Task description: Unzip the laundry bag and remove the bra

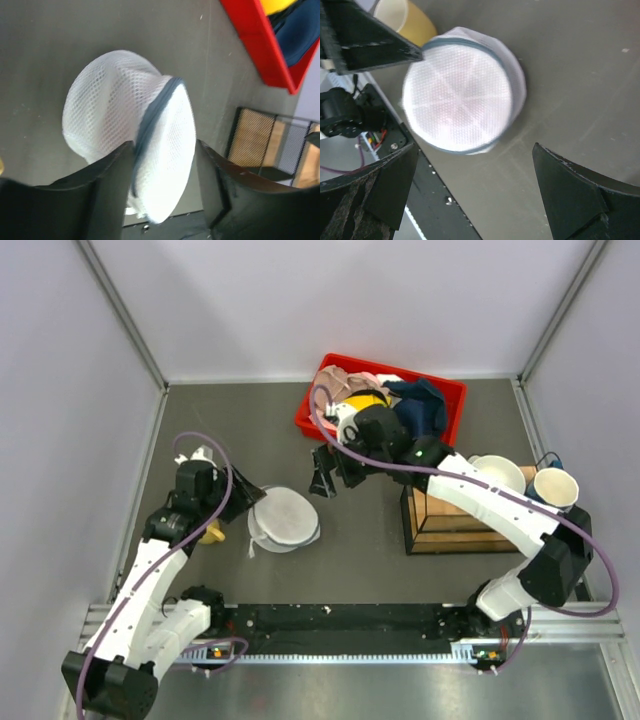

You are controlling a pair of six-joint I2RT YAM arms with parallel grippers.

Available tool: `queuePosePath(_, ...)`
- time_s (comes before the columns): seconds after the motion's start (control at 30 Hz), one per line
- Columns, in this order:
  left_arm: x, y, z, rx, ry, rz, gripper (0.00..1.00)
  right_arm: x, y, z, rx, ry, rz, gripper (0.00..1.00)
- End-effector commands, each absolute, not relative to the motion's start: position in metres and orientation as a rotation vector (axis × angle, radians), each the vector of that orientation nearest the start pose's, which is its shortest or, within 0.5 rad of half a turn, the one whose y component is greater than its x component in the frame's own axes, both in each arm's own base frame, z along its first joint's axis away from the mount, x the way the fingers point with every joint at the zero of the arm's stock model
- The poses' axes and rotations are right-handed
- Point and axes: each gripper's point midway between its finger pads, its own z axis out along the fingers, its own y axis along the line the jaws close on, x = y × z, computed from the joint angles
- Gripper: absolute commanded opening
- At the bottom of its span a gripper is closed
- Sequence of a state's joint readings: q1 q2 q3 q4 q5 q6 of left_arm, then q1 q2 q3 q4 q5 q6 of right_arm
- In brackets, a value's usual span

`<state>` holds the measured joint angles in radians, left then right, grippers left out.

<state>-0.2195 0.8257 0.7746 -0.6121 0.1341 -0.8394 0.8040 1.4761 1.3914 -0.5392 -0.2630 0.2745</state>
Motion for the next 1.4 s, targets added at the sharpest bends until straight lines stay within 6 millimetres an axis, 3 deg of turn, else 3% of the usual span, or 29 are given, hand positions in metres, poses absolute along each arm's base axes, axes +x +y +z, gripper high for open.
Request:
queuePosePath(0.0, 0.233, -0.117, 0.169, -0.558, 2.313, -0.733, 0.49, 0.225, 0.375, 0.263, -0.825, 2.121, 0.953, 0.98)
queuePosePath(0.03, 0.233, -0.119, 0.167, -0.557, 2.32, -0.744, 0.16, 0.216, 0.382, 0.258, -0.846, 2.129, 0.95, 0.98)
queuePosePath(0.07, 0.233, -0.12, 0.161, -0.569, 2.339, -0.742, 0.0, 0.217, 0.383, 0.253, -0.809, 2.154, 0.922, 0.98)
queuePosePath(0.23, 0.238, -0.114, 0.161, -0.633, 2.334, -0.703, 0.0, 0.219, 0.381, 0.219, -0.562, 2.312, 0.898, 0.98)
queuePosePath(0.27, 0.239, -0.111, 0.162, -0.652, 2.318, -0.689, 0.0, 0.218, 0.384, 0.218, -0.578, 2.303, 0.917, 0.82)
queuePosePath(0.3, 0.24, -0.11, 0.161, -0.683, 2.308, -0.683, 0.0, 0.208, 0.39, 0.216, -0.649, 2.293, 0.96, 0.73)
queuePosePath(0.33, 0.241, -0.108, 0.158, -0.703, 2.301, -0.678, 0.0, 0.204, 0.392, 0.212, -0.745, 2.254, 0.932, 0.71)
queuePosePath(0.37, 0.244, -0.109, 0.16, -0.708, 2.286, -0.686, 0.0, 0.186, 0.4, 0.21, -0.842, 2.217, 0.922, 0.72)
queuePosePath(0.43, 0.245, -0.108, 0.161, -0.732, 2.28, -0.688, 0.0, 0.179, 0.404, 0.202, -0.977, 2.139, 0.815, 0.76)
queuePosePath(0.47, 0.247, -0.108, 0.161, -0.737, 2.282, -0.683, 0.0, 0.165, 0.409, 0.2, -1.046, 2.108, 0.801, 0.81)
queuePosePath(0.63, 0.249, -0.108, 0.163, -0.757, 2.31, -0.661, 0.0, 0.159, 0.416, 0.181, -1.214, 1.917, 0.636, 0.86)
queuePosePath(0.7, 0.248, -0.109, 0.162, -0.766, 2.325, -0.667, 0.0, 0.15, 0.419, 0.167, -1.27, 1.866, 0.634, 0.84)
queuePosePath(0.77, 0.248, -0.112, 0.163, -0.773, 2.326, -0.691, 0.0, 0.152, 0.43, 0.169, -1.274, 1.77, 0.64, 0.82)
queuePosePath(0.8, 0.246, -0.114, 0.164, -0.773, 2.328, -0.707, 0.0, 0.155, 0.428, 0.158, -1.271, 1.768, 0.61, 0.81)
queuePosePath(0.9, 0.245, -0.119, 0.163, -0.79, 2.326, -0.753, 0.0, 0.171, 0.436, 0.149, -1.223, 1.718, 0.554, 0.7)
queuePosePath(0.97, 0.242, -0.125, 0.162, -0.792, 2.34, -0.798, 0.0, 0.178, 0.439, 0.151, -1.215, 1.69, 0.521, 0.5)
queuePosePath(1.0, 0.242, -0.126, 0.161, -0.794, 2.343, -0.805, 0.0, 0.184, 0.438, 0.153, -1.2, 1.684, 0.487, 0.36)
queuePosePath(1.03, 0.24, -0.128, 0.162, -0.79, 2.35, -0.822, 0.0, 0.187, 0.436, 0.155, -1.22, 1.659, 0.456, 0.02)
queuePosePath(1.1, 0.239, -0.13, 0.162, -0.785, 2.355, -0.836, 0.0, 0.191, 0.433, 0.161, -1.229, 1.625, 0.416, 0.0)
queuePosePath(1.17, 0.235, -0.135, 0.165, -0.768, 2.372, -0.88, 0.06, 0.199, 0.428, 0.161, -1.277, 1.583, 0.335, 0.0)
queuePosePath(1.2, 0.233, -0.137, 0.165, -0.758, 2.384, -0.894, 0.21, 0.202, 0.425, 0.159, -1.306, 1.565, 0.293, 0.0)
queuePosePath(1.23, 0.233, -0.137, 0.167, -0.76, 2.385, -0.902, 0.28, 0.207, 0.42, 0.155, -1.383, 1.505, 0.217, 0.0)
queuePosePath(1.33, 0.233, -0.138, 0.174, -0.767, 2.393, -0.946, 0.64, 0.222, 0.408, 0.155, -1.364, 1.453, 0.15, 0.0)
queuePosePath(1.37, 0.232, -0.142, 0.177, -0.764, 2.397, -0.983, 0.67, 0.225, 0.406, 0.153, -1.375, 1.451, 0.179, 0.0)
